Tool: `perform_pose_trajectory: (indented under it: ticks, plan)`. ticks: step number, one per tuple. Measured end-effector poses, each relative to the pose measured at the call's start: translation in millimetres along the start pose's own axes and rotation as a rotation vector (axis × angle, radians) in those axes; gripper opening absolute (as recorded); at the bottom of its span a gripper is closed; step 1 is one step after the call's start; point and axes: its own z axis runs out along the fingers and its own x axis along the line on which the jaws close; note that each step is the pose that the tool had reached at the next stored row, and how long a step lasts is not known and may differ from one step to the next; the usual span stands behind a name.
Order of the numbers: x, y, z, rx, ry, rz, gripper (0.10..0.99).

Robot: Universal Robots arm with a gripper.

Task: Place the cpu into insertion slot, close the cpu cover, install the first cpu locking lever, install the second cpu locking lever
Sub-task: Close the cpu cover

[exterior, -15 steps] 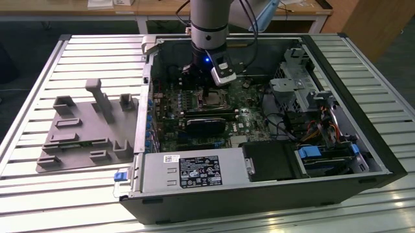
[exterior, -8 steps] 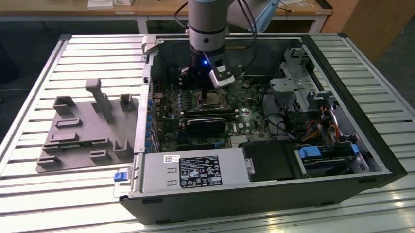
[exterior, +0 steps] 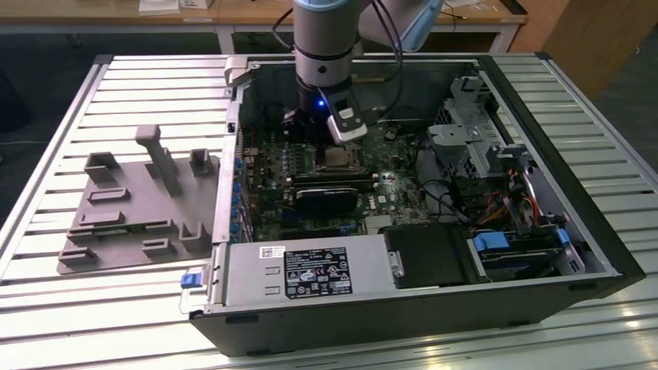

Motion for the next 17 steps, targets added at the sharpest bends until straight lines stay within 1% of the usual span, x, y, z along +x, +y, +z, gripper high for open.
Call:
perform_pose_trajectory:
  ticks: [5, 10, 17]
  plan:
    - [0.5, -0.3, 2.4, 0.000, 0.0002, 0.000, 0.102]
    - [0.3, -0.2, 2.6, 0.000, 0.0001, 0.000, 0.102]
    - [-2.0, 0.2, 2.7, 0.000, -0.0001, 0.000, 0.102]
